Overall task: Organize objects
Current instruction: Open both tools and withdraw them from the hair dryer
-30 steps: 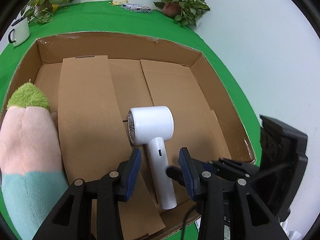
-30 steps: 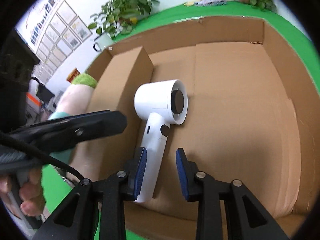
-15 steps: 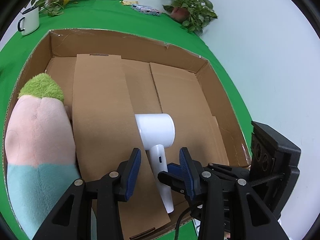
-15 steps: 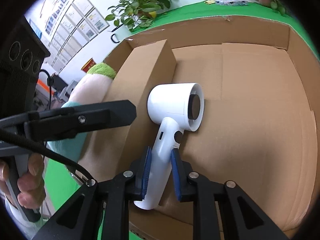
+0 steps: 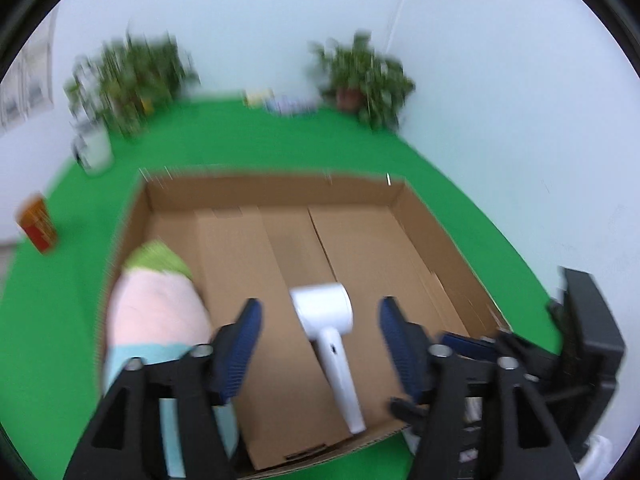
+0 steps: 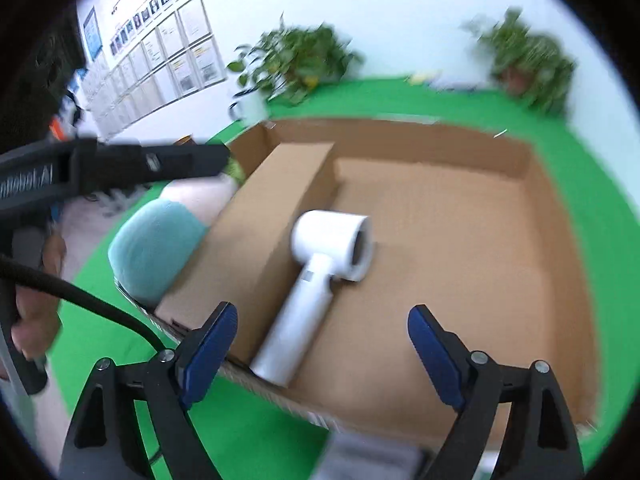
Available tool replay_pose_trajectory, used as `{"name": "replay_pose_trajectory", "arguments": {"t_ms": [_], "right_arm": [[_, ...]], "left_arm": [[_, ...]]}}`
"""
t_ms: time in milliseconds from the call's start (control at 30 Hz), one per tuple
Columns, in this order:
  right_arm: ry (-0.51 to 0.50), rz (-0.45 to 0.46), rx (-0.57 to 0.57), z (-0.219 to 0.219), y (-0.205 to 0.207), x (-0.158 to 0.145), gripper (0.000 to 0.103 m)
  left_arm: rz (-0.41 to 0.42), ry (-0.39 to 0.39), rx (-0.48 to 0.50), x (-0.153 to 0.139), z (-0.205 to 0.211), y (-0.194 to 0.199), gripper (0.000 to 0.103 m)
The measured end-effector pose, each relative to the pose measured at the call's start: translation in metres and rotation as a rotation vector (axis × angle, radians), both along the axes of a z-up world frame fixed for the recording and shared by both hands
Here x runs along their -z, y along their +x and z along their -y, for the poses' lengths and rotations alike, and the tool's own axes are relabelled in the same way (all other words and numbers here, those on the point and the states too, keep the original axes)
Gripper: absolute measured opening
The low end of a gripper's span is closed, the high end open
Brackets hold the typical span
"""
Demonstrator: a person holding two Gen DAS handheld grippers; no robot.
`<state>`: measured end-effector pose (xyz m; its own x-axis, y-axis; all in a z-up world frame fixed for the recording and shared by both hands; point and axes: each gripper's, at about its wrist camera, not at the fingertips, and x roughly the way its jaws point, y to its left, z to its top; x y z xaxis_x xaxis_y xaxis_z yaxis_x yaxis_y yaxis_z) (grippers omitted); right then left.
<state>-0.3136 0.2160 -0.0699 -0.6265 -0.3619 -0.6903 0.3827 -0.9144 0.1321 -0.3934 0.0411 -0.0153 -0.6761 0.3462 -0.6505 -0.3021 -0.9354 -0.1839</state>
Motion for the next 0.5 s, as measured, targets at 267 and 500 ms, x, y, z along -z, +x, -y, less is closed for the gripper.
{"name": "replay_pose_trajectory", "arguments": {"t_ms": [267, 500], "right_arm": [[0.029, -0.178, 0.142, -0.012, 0.074, -0.023, 0.087], [-0.003, -0.157, 0.171, -0.026, 0.092, -0.001, 0.087]], "left_arm": [[-0.274, -0.008, -0.104, -0.015, -0.009, 0.101, 0.103], [-0.256, 0.038, -0.144, 0.000, -0.009, 0.137, 0.103]]}}
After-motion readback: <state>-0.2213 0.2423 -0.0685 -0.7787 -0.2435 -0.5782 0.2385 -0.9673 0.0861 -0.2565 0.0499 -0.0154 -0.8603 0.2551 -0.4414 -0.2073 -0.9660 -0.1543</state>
